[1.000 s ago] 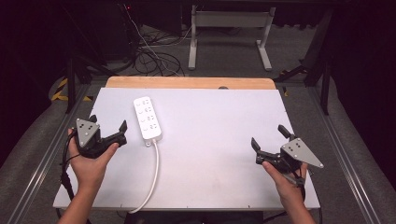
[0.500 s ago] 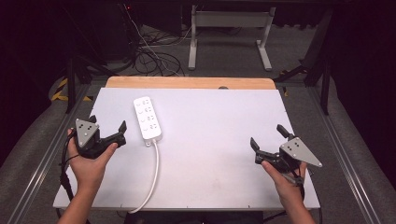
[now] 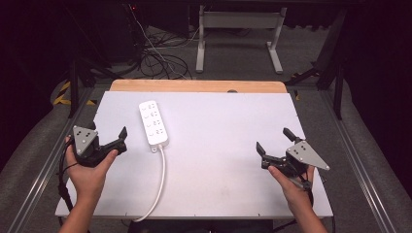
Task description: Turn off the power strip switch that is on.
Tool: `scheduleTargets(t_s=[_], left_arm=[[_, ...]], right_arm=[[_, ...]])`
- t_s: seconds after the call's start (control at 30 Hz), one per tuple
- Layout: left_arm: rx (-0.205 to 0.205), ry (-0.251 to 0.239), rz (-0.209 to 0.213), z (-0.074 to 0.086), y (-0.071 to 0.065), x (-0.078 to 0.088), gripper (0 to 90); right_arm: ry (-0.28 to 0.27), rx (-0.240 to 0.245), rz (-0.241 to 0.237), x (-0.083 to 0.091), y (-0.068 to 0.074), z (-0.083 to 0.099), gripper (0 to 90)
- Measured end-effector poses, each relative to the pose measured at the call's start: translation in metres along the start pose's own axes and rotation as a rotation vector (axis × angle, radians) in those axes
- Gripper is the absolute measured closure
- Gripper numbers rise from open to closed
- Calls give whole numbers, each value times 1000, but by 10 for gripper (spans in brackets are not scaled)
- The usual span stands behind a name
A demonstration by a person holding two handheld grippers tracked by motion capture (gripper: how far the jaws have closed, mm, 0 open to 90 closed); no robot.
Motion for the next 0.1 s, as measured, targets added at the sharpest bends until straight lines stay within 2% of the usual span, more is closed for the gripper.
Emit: scheduleTargets(t_s=[0.1], left_arm=[[0,4,1,1,0,-1,50]], right_arm=[[-2,-3,3,0,-1,0,21]])
Point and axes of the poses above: each handheld gripper's, and its own axes: x roughly backward along the jaws, z roughly out of its underside, y roughly to its left, the point moved 2 cm from there along -x, roughly forward along the jaws, and after that the axes turned 5 degrees about x, right-handed, at the moved point
